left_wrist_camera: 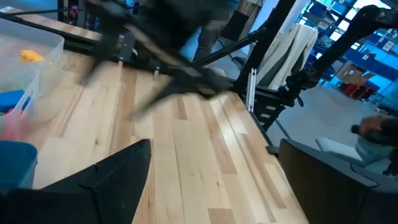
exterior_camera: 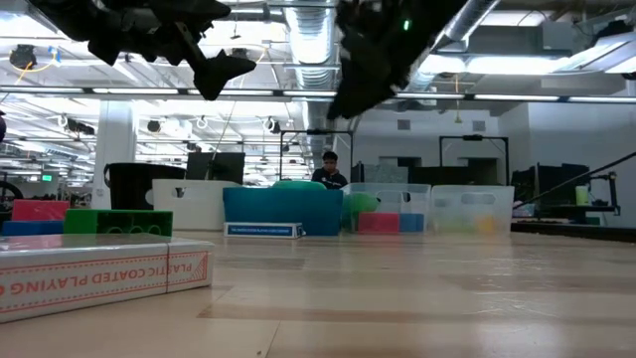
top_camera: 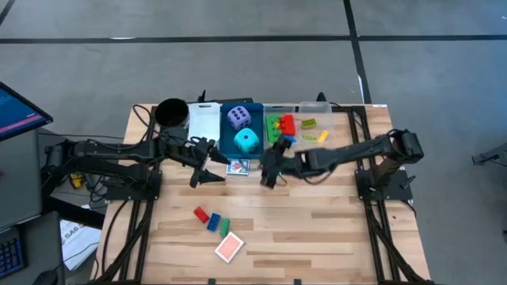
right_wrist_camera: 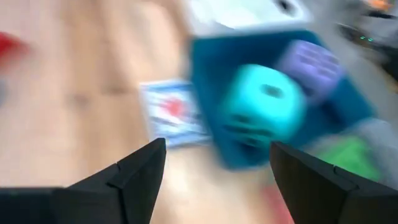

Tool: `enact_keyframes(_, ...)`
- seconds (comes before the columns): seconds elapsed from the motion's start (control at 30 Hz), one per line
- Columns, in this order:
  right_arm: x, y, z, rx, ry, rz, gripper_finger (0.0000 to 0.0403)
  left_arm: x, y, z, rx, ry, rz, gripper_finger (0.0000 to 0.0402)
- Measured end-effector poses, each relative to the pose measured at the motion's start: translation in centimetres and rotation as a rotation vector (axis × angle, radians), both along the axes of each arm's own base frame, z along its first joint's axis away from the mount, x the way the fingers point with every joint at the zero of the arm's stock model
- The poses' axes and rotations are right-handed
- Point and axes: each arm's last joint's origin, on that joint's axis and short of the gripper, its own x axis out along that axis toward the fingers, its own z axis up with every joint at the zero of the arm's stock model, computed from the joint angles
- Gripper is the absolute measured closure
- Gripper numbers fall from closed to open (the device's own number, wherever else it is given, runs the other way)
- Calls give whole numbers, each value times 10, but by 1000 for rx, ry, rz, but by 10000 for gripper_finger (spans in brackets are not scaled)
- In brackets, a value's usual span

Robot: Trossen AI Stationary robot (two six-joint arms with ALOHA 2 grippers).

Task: Pick & Place Toys
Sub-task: Put the orange triangle blocks into the right transparent bin

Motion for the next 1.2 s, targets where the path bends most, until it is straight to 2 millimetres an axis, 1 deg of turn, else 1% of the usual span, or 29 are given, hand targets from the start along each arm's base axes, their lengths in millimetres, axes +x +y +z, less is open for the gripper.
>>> enact_keyframes(0.1,6,31,1,78,-88,119,121,-1,0,-3,-23,34,4,55)
enact_keyframes(0.23,18,70,-8,112,-193,256,121,0,-2,-11,-31,108,8,55)
enact_keyframes(0.33,27,91,-20,127,-259,310,121,4,-12,-19,32,144,-44,55)
enact_keyframes(0.43,34,105,-36,149,-291,336,121,6,-26,-28,167,185,-99,55)
enact_keyframes(0.5,35,111,-44,174,-294,330,121,5,-36,-36,285,223,-136,55)
enact_keyframes(0.6,37,115,-54,215,-288,305,121,-1,-48,-46,440,314,-174,55)
enact_keyframes(0.67,37,115,-56,224,-283,298,121,-5,-55,-50,511,364,-190,55)
enact_keyframes(0.83,36,116,-53,209,-284,313,121,-16,-72,-59,566,463,-279,55)
enact_keyframes(0.97,36,115,-50,183,-288,333,121,-23,-84,-63,614,507,-328,55)
enact_keyframes(1.2,37,112,-51,178,-273,324,121,-32,-94,-66,747,514,-429,55)
